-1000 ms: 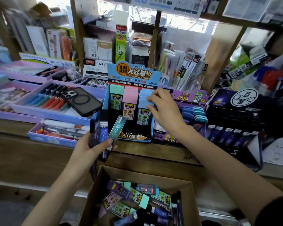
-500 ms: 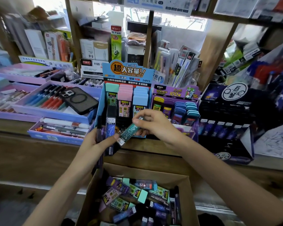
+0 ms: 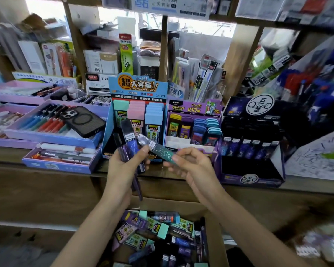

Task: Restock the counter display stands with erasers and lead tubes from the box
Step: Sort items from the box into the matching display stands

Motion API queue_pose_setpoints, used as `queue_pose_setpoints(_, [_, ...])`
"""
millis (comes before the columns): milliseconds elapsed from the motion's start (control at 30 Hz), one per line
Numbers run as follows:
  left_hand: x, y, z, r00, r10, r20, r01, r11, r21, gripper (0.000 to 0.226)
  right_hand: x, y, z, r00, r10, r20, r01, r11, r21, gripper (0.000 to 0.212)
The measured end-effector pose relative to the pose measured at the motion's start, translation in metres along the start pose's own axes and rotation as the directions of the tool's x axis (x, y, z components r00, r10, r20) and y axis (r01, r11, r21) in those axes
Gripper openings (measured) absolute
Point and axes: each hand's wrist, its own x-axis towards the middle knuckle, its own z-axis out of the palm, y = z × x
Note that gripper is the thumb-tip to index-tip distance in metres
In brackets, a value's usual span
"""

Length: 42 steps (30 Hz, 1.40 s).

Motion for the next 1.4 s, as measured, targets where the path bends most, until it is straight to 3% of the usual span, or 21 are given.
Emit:
queue_pose_setpoints(100, [0.000, -0.006, 0.007, 1.000, -0.006, -0.016, 0.005, 1.000, -0.016, 0.028, -0.012, 0.009, -0.004, 0.999, 0.042, 0.009, -0.042, 0.997, -0.069, 0.016])
queue_pose_setpoints(267, [-0.003, -0.011, 0.016, 1.000, -0.016, 0.026, 0.013, 0.995, 0.098, 0.023, -0.022, 0.004, -0.014, 0.995, 0.065, 0.079, -0.026, 0.907, -0.420, 0.023])
queue_pose_setpoints(400, [-0.009, -0.011, 0.032, 0.985, -0.028, 0.167, -0.003, 0.983, 0.185, 0.021, -0.010, -0.028, -0.020, 0.997, -0.011, 0.072, 0.040, 0.912, -0.409, 0.013])
queue_pose_setpoints(500, [-0.015, -0.012, 0.049, 0.968, -0.033, 0.248, -0.015, 0.982, 0.189, 0.019, -0.005, -0.049, -0.026, 0.994, -0.080, 0.079, 0.109, 0.856, -0.505, 0.011])
queue_pose_setpoints(667, [-0.022, -0.017, 0.070, 0.960, -0.060, 0.274, 0.017, 0.987, 0.157, 0.011, -0.010, -0.070, -0.048, 0.981, -0.184, 0.064, 0.188, 0.812, -0.552, 0.011])
queue_pose_setpoints(800, [-0.024, -0.021, 0.074, 0.954, -0.138, 0.265, 0.114, 0.988, 0.103, 0.033, -0.005, -0.110, -0.080, 0.912, -0.406, -0.063, 0.299, 0.761, -0.575, 0.017])
queue_pose_setpoints(900, [-0.026, -0.026, 0.071, 0.944, -0.165, 0.285, 0.135, 0.983, 0.124, 0.036, 0.005, -0.129, -0.102, 0.864, -0.493, -0.101, 0.309, 0.677, -0.668, 0.018])
queue_pose_setpoints(1133, [-0.029, -0.036, 0.068, 0.945, -0.194, 0.263, 0.165, 0.978, 0.129, 0.030, 0.020, -0.105, -0.120, 0.866, -0.498, -0.051, 0.251, 0.521, -0.816, 0.014])
queue_pose_setpoints(1400, [-0.034, -0.038, 0.074, 0.929, -0.217, 0.299, 0.171, 0.970, 0.172, 0.034, 0.020, -0.095, -0.116, 0.879, -0.476, -0.008, 0.258, 0.492, -0.831, 0.014])
